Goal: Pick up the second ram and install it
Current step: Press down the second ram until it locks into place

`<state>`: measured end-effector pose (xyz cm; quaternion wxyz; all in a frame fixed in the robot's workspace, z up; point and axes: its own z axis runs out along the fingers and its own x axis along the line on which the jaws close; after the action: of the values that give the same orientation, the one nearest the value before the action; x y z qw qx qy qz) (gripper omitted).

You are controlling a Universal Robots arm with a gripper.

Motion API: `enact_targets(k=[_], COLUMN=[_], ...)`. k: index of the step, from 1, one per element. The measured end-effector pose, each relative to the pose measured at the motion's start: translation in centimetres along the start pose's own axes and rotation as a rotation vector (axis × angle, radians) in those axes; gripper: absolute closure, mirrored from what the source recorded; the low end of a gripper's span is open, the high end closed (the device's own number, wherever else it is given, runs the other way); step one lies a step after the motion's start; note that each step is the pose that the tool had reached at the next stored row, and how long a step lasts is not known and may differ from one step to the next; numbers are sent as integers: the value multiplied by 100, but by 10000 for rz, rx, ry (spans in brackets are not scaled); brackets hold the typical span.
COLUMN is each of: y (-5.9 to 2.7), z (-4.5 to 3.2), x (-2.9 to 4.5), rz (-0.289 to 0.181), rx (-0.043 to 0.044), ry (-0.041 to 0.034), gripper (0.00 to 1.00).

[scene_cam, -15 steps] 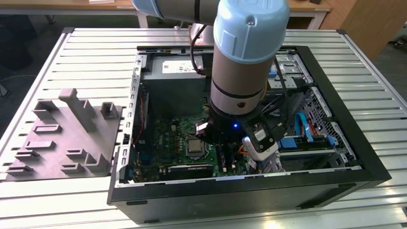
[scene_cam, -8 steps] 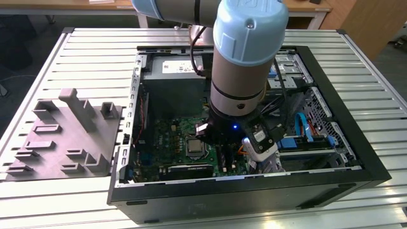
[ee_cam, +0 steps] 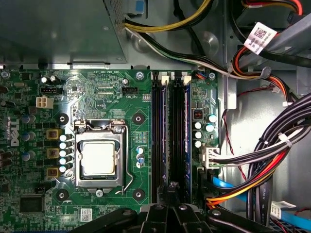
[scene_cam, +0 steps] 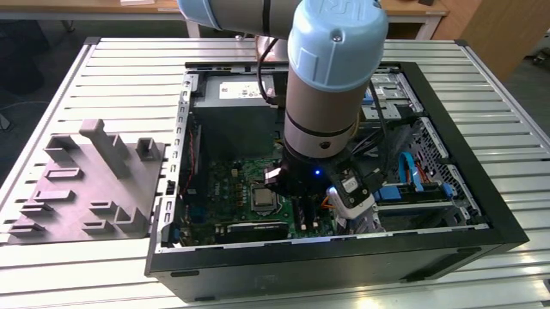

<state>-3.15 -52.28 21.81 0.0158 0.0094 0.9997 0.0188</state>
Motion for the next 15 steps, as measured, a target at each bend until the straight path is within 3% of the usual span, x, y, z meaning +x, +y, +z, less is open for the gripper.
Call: enact_targets(k=[10,15], y=[1,5], z=[3,-137], x=[0,-4], rz=[0,1], rx=[-9,-5], ry=[-2,-2], gripper=[90,90])
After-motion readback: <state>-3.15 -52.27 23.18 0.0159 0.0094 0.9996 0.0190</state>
